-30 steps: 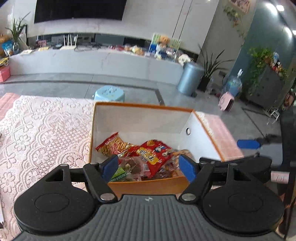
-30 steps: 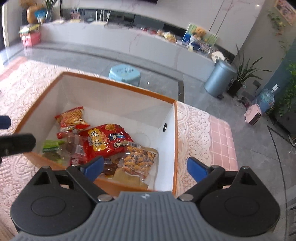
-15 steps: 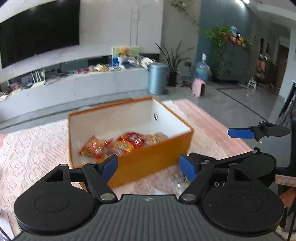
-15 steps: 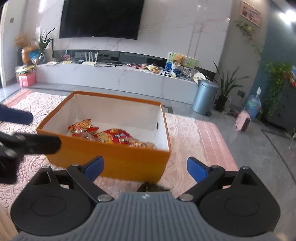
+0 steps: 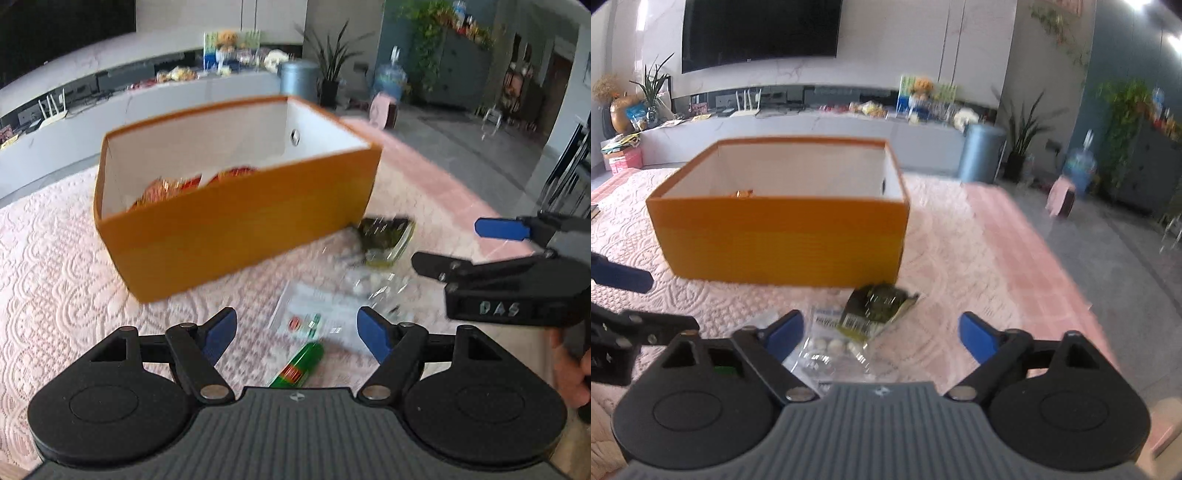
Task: Organize snacks
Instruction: 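Move both tools back down to the remaining snacks beside the box, then grasp the green sausage with the left tool while the right tool grasps the dark green seaweed pack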
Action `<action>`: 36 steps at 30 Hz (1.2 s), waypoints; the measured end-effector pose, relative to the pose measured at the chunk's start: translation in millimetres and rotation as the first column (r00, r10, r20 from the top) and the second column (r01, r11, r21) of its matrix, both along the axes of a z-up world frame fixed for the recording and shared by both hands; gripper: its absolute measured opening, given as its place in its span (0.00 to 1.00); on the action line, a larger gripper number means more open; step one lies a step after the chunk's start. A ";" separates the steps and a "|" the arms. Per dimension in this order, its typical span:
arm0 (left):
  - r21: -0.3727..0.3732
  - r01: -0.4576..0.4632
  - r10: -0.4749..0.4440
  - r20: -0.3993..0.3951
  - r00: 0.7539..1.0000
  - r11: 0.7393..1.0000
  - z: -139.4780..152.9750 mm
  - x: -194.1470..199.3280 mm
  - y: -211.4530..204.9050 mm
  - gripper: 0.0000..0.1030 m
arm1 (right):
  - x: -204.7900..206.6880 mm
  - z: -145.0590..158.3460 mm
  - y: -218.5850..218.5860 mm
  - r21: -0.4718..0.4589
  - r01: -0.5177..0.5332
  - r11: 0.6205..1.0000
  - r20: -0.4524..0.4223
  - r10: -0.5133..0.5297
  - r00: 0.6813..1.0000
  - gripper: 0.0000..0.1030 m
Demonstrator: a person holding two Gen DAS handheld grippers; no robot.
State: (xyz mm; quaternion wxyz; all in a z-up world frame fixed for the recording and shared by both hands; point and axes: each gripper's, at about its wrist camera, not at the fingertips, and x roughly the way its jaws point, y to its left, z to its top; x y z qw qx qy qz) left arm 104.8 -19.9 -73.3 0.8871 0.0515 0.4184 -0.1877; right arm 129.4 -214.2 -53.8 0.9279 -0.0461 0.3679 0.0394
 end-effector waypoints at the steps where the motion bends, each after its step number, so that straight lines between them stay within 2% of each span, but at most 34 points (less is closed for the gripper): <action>1: 0.011 -0.002 0.002 -0.018 1.000 1.000 -4.8 2.1 -0.2 0.82 | 3.7 -3.5 -1.2 0.020 -0.005 1.000 -0.021 0.005 1.000 0.82; 4: 0.026 0.006 -0.004 -0.061 0.998 1.000 -14.7 8.6 -1.8 0.82 | 9.1 -12.5 -6.7 0.074 0.025 0.997 -0.050 -0.021 0.999 0.79; 6: 0.041 0.019 -0.015 -0.075 0.997 0.999 -19.6 10.7 -5.5 0.82 | 12.8 -16.8 -11.0 0.100 0.051 0.994 -0.071 -0.044 0.996 0.69; 8: 0.068 0.039 -0.033 -0.091 0.995 0.997 -26.3 12.2 -10.5 0.82 | 15.9 -20.8 -14.7 0.120 0.075 0.990 -0.104 -0.062 0.993 0.67; 11: 0.106 0.054 -0.037 -0.163 0.986 0.993 -38.3 14.7 -18.0 0.75 | 21.2 -26.1 -16.0 0.149 0.074 0.986 -0.146 -0.052 0.988 0.64; 16: 0.121 0.054 -0.021 -0.255 0.967 0.991 -51.4 20.9 -16.1 0.72 | 22.4 -28.9 -14.3 0.175 0.050 0.983 -0.158 -0.022 0.987 0.61; 18: 0.141 0.059 -0.016 -0.283 0.959 0.988 -57.2 23.0 -18.2 0.62 | 23.0 -30.2 -14.1 0.190 0.044 0.981 -0.169 -0.011 0.986 0.61; 22: 0.151 0.063 -0.018 -0.278 0.960 0.987 -58.7 22.8 -21.4 0.59 | 27.5 -34.3 -10.1 0.173 0.040 0.984 -0.202 -0.004 0.979 0.61; 27: 0.144 0.050 -0.009 -0.273 0.962 0.988 -58.0 22.6 -20.1 0.39 | 30.8 -36.6 -10.4 0.173 0.043 0.984 -0.221 -0.004 0.975 0.61; 36: 0.136 0.020 0.017 -0.268 0.963 0.991 -53.7 25.4 -15.1 0.32 | 36.2 -40.3 -11.0 0.169 0.050 0.984 -0.259 -0.005 0.966 0.63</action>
